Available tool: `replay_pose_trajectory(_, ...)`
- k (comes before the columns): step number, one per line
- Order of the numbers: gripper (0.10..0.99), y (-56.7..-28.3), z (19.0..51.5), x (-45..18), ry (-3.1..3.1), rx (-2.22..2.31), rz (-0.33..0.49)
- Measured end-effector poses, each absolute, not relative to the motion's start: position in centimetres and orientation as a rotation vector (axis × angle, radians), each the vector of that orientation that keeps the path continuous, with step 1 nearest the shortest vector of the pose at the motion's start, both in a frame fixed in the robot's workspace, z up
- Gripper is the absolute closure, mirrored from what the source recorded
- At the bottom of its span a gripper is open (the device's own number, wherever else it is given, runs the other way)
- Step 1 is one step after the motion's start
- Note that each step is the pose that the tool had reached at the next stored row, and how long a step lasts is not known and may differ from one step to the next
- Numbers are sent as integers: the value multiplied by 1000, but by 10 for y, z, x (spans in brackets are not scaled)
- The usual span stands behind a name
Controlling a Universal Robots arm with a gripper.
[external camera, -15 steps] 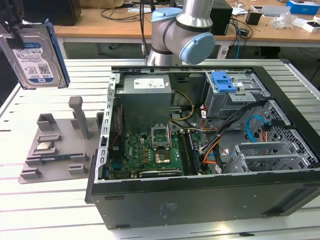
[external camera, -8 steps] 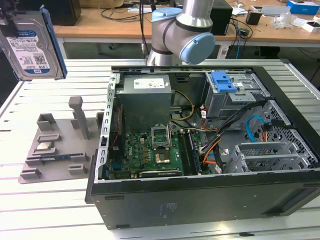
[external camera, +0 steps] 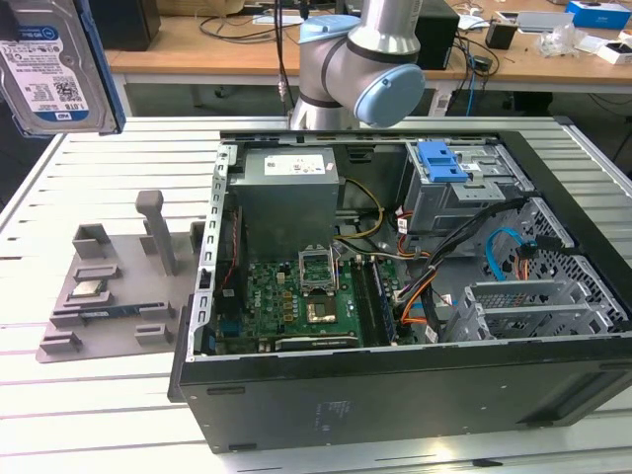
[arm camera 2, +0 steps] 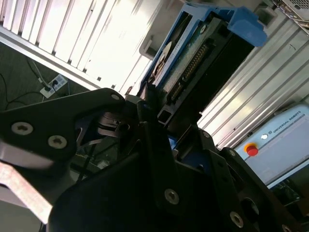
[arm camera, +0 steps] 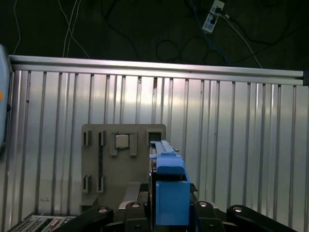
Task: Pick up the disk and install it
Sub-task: 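Pick up the disk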
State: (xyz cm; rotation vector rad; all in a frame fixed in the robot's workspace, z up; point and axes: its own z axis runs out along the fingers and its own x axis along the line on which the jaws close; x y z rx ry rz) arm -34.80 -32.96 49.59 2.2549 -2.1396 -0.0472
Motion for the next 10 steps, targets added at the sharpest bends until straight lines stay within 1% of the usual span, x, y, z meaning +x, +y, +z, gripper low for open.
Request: replay_pose_trajectory(10,718,-330,496,-344,-2140,2255,-48)
